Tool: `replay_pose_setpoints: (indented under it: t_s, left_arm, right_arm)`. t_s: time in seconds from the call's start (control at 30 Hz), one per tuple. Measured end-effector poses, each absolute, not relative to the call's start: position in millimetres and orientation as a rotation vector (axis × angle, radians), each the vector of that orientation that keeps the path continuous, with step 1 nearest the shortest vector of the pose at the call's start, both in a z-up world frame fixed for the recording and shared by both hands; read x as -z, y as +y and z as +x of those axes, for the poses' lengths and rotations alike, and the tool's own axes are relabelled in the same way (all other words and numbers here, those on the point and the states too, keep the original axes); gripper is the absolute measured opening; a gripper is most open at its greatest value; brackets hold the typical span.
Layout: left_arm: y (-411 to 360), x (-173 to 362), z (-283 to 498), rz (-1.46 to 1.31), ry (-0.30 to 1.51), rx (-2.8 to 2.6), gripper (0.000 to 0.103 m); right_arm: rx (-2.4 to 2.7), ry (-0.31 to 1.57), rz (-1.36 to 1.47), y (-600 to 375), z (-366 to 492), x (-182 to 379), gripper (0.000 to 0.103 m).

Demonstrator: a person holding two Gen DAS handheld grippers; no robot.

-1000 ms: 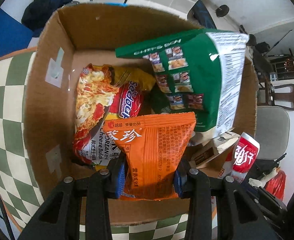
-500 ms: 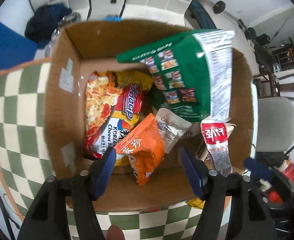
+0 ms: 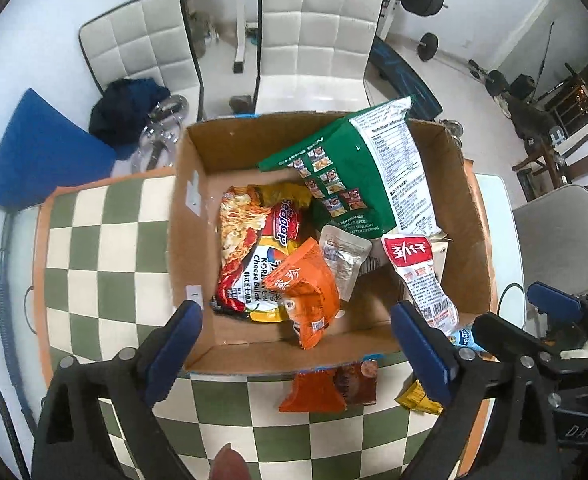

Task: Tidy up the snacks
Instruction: 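Move both tools back toward the remaining snacks on the table, then grasp the yellow chip bag with the right tool while the left tool grasps the orange bag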

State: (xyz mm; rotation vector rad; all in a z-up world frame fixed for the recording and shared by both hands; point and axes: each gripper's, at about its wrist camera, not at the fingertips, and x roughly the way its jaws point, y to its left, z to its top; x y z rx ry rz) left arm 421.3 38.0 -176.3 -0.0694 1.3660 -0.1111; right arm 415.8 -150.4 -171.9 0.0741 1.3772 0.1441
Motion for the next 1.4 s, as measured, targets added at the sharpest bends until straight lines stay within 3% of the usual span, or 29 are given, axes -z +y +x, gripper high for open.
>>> replay_pose_setpoints:
  t_s: [0.27,0.57,0.8,1.27,1.33,1.37,1.4]
  left_arm:
    - [39,167,376,-0.080,1.291,0.048,0.098]
    - [19,267,328,-0.050,1.505,0.039,0.098]
    - [6,331,329,-0.043,1.614,0.024,0.098]
    - [-16,377,360,-0.001,1.671,0.030,0.098]
    - [-19,375,360,-0.015,1.654,0.046,0.091]
    - [-21,374,361,-0.024,1.649,0.054,0.082]
    - [-22,371,361,-0.039,1.643,0.062,0.064]
  right_arm:
    - [-0.141,1.347,0.090,-164,381,165,0.097]
    - [-0.073,1.584,0.048,-212,320,261,0.097]
    - [0.056,1.710,0.299,-252,307,334,0.097]
    - [0.178,1.735,0.545,-279,293,373,0.097]
    - [0.190,1.737,0.558,-280,293,376,0.097]
    - [0.195,1.741,0.559,-276,297,378,0.097]
    - [0.200,1.743,0.560,-275,298,379,0.097]
